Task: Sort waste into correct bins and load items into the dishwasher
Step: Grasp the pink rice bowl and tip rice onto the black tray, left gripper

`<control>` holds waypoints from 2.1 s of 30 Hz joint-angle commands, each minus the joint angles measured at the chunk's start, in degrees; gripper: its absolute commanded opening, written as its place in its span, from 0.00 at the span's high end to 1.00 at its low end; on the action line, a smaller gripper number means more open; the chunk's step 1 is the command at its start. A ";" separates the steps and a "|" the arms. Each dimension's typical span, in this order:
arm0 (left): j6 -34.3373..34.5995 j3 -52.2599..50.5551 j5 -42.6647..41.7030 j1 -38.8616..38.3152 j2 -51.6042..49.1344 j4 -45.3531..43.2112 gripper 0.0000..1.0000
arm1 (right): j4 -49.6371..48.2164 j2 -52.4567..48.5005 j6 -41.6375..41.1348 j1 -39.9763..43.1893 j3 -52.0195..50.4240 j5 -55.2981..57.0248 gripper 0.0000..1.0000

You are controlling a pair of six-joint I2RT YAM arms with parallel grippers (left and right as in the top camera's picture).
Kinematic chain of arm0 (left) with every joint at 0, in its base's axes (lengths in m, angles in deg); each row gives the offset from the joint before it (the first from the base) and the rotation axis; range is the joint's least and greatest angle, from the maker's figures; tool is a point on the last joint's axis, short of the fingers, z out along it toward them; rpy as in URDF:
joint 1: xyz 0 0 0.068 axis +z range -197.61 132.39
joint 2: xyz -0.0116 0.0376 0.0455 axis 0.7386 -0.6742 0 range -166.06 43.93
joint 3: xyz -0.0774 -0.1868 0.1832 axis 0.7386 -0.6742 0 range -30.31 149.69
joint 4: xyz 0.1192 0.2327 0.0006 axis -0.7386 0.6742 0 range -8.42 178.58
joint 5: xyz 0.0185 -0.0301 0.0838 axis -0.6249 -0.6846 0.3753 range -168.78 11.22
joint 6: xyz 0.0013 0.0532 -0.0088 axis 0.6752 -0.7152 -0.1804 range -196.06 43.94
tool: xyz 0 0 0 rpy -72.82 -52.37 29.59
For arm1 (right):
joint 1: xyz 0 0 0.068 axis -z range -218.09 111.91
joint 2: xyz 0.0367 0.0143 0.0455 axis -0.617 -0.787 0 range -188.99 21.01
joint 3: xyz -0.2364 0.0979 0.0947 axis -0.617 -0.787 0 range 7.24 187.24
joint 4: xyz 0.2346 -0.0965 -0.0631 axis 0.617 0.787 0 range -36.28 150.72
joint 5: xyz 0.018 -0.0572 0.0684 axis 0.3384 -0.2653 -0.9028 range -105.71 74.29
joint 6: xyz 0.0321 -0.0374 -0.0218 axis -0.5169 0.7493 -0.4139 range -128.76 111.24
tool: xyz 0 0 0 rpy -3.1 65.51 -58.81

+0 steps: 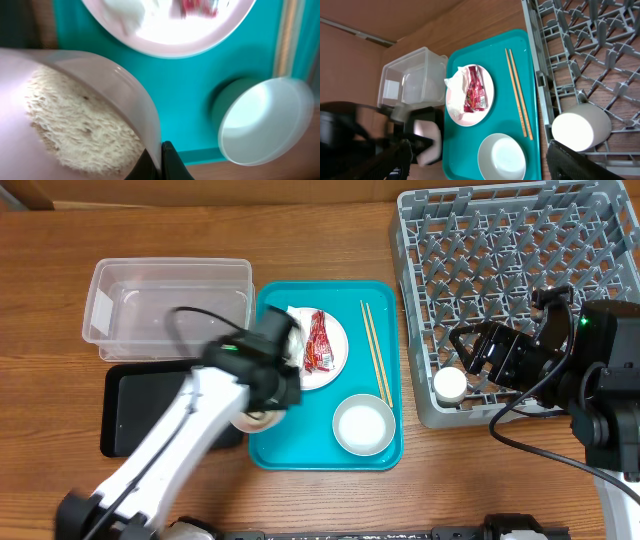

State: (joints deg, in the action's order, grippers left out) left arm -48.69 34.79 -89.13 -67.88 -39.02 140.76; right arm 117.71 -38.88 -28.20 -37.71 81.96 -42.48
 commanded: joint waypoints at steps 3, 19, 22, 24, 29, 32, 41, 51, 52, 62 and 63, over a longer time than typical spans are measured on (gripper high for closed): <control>-16.09 1.01 -30.71 21.49 2.99 1.88 0.96 | -0.22 0.17 0.59 0.17 1.11 -0.31 0.13; -55.82 0.61 -62.77 50.21 -16.26 25.38 0.96 | -0.20 0.17 0.57 0.17 1.11 -0.31 0.13; -60.67 0.61 -62.14 50.27 -19.08 25.64 0.96 | -0.20 0.17 0.57 0.17 1.11 -0.33 0.13; -61.29 0.61 -60.57 50.25 -20.85 24.83 0.96 | -0.22 0.17 0.57 0.17 1.11 -0.31 0.13; -78.99 0.61 -64.04 50.58 -22.71 30.42 0.96 | -0.07 0.17 0.57 0.17 1.11 -0.31 0.12; -72.59 0.57 -66.31 50.47 -23.08 35.04 0.96 | -0.04 0.17 0.57 0.17 1.11 -0.31 0.12; -83.58 0.90 -66.10 50.45 -22.71 35.63 0.96 | 0.20 0.17 0.59 0.17 1.11 -0.31 0.12; -79.93 0.61 -65.96 48.15 -19.08 37.68 0.96 | 0.39 0.17 0.79 0.17 1.11 -0.31 0.12; -82.86 0.79 -65.22 48.09 -18.47 36.48 0.96 | 0.39 0.17 0.79 0.17 1.11 -0.31 0.12; -71.56 1.07 -57.40 41.51 -8.94 35.04 0.96 | 0.76 0.17 0.76 0.17 1.11 -0.33 0.12; -66.69 1.07 -55.60 39.87 -6.93 32.46 0.96 | 0.76 0.17 0.76 0.17 1.11 -0.31 0.12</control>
State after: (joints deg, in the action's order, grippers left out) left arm -122.04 35.12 -148.25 -23.93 -52.75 175.93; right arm 118.63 -38.95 -27.99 -37.71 81.96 -42.48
